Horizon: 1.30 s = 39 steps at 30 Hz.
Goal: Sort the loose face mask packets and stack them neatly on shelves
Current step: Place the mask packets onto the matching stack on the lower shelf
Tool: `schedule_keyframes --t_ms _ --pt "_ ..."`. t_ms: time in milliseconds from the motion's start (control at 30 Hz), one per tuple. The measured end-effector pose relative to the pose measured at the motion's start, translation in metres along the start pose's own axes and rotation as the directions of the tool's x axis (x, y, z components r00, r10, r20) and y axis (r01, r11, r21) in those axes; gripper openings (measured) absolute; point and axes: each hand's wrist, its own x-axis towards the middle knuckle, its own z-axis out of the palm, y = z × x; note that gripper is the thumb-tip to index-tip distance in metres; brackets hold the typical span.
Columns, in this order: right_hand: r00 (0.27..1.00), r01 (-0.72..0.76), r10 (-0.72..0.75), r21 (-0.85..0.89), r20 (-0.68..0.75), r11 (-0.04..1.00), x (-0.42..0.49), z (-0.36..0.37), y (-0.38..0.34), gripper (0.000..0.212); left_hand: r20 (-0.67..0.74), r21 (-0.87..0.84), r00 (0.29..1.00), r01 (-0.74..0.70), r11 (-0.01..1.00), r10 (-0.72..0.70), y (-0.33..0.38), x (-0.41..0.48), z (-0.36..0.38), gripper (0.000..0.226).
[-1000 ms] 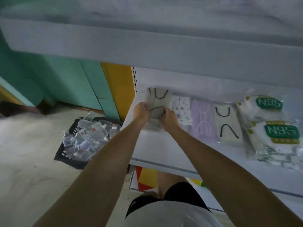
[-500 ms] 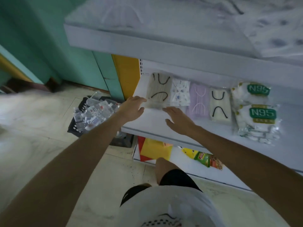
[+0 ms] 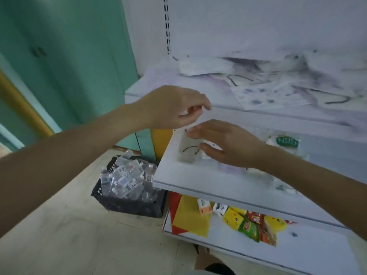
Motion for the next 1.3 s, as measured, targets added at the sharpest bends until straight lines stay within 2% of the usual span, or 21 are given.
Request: schedule_keyframes --t_ms 100,233,267,333,400,467,633,700,833,1000,1100,1200,1267,1300 --pt "0.995 0.010 -0.015 -0.051 -0.095 0.999 0.004 -0.035 0.009 0.029 -0.040 0.045 0.995 0.098 0.994 -0.096 -0.009 0.032 -0.006 0.025" --pt "0.975 -0.216 0.202 -0.182 -0.093 0.959 0.004 -0.063 0.053 0.030 0.003 0.090 0.951 0.308 0.947 -0.309 -0.030 0.069 0.008 0.029" --pt "0.954 -0.299 0.292 -0.227 -0.066 0.927 0.002 -0.066 0.067 0.035 0.032 0.082 0.935 0.351 0.933 -0.354 -0.032 0.074 0.013 0.030" --pt "0.866 -0.466 0.499 -0.308 0.033 0.829 -0.008 -0.069 0.086 0.048 0.113 0.052 0.906 0.406 0.913 -0.409 -0.035 0.079 0.025 0.032" --pt "0.790 -0.551 0.603 -0.304 0.110 0.777 -0.019 -0.068 0.096 0.052 0.160 0.023 0.893 0.422 0.906 -0.420 -0.032 0.084 0.035 0.032" --pt "0.784 -0.578 0.610 -0.223 0.116 0.785 -0.028 -0.067 0.099 0.048 0.167 -0.029 0.889 0.437 0.899 -0.426 -0.025 0.092 0.042 0.031" --pt "0.880 -0.460 0.472 -0.153 0.059 0.875 -0.048 -0.064 0.096 0.043 0.195 -0.066 0.833 0.538 0.841 -0.517 -0.011 0.124 0.058 0.043" --pt "0.875 -0.475 0.480 -0.075 0.066 0.877 -0.054 -0.063 0.096 0.045 0.222 -0.076 0.802 0.582 0.810 -0.555 -0.007 0.133 0.061 0.054" --pt "0.882 -0.466 0.464 -0.003 0.083 0.885 -0.060 -0.064 0.097 0.051 0.282 -0.204 0.736 0.673 0.711 -0.615 -0.004 0.143 0.061 0.067" --pt "0.915 -0.401 0.398 0.057 0.066 0.914 -0.059 -0.066 0.100 0.045 0.291 -0.334 0.684 0.727 0.600 -0.669 -0.004 0.145 0.059 0.064" --pt "0.912 -0.408 0.397 0.126 0.105 0.904 -0.053 -0.070 0.100 0.035 0.297 -0.488 0.688 0.706 0.514 -0.663 -0.005 0.139 0.058 0.049" --pt "0.870 -0.481 0.492 0.309 0.047 0.821 -0.035 -0.075 0.100 0.026 0.189 -0.546 0.692 0.664 0.511 -0.697 -0.011 0.132 0.050 0.027" --pt "0.815 -0.539 0.577 0.282 -0.065 0.794 -0.015 -0.077 0.107 0.029 0.041 -0.554 0.646 0.649 0.521 -0.762 -0.020 0.125 0.042 0.027" --pt "0.794 -0.558 0.599 0.268 -0.102 0.786 -0.003 -0.076 0.111 0.032 -0.043 -0.569 0.599 0.643 0.512 -0.800 -0.025 0.119 0.037 0.028"
